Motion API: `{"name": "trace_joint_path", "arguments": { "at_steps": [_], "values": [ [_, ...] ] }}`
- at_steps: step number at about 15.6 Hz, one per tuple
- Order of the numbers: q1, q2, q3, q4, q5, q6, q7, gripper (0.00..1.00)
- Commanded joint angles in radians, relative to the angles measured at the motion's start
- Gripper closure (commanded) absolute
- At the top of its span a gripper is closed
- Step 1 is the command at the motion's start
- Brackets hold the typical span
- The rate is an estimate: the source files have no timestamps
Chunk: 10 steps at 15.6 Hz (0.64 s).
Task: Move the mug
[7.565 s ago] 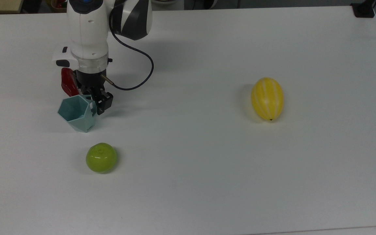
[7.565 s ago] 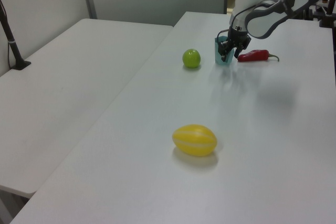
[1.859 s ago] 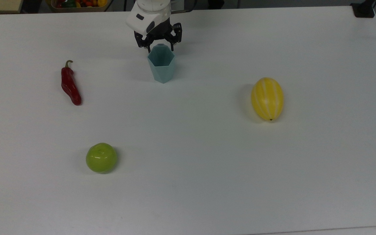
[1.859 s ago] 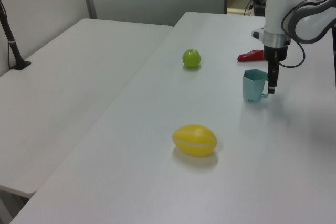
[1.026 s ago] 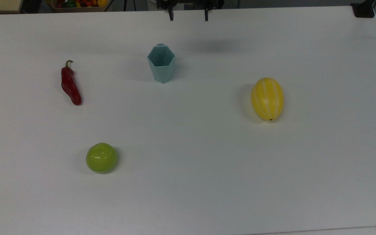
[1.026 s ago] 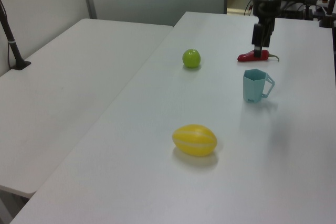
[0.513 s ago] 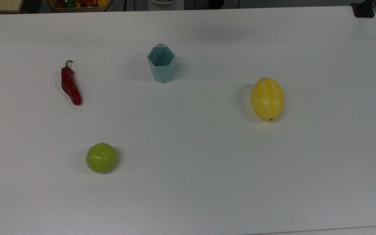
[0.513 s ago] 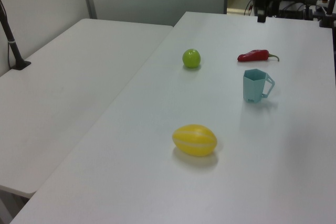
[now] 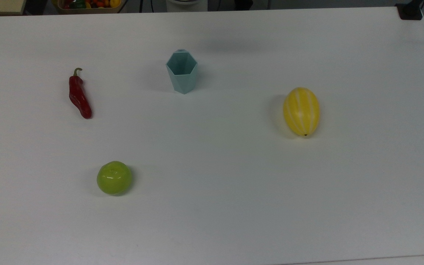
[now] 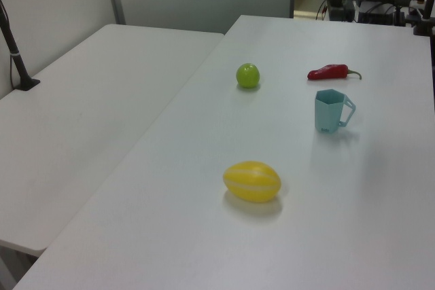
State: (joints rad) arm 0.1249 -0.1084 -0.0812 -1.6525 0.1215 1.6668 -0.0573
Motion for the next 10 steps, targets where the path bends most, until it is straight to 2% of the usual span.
{"name": "trace_joint_path", "arguments": {
  "at_steps": [1,10],
  "values": [
    [0.033,0.016,-0.045,0.005,-0.003,0.054,-0.081,0.0],
    [0.033,0.018,-0.046,0.002,-0.008,0.067,-0.073,0.0]
  ]
}}
